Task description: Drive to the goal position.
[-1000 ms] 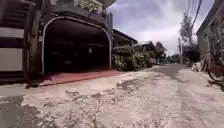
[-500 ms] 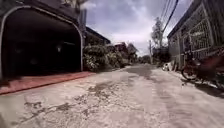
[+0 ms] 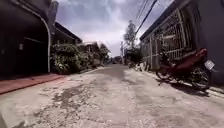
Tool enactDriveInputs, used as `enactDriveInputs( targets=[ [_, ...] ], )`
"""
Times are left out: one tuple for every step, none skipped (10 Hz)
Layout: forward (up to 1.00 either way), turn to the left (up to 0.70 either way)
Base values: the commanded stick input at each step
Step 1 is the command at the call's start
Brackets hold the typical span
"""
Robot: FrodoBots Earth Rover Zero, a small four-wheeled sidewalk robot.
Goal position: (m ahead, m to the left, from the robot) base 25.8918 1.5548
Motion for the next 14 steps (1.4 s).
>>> enactDriveInputs(
  targets=[
    [0.7,0.0],
    [0.7,0.0],
    [0.7,0.0],
    [0.7,0.0],
    [0.7,0.0],
    [0.7,0.0],
    [0.7,0.0],
    [0.7,0.0],
    [0.7,0.0],
    [0.7,0.0],
    [0.7,0.0],
    [0.7,0.0],
    [0.7,0.0],
    [0.7,-0.03]
  ],
)
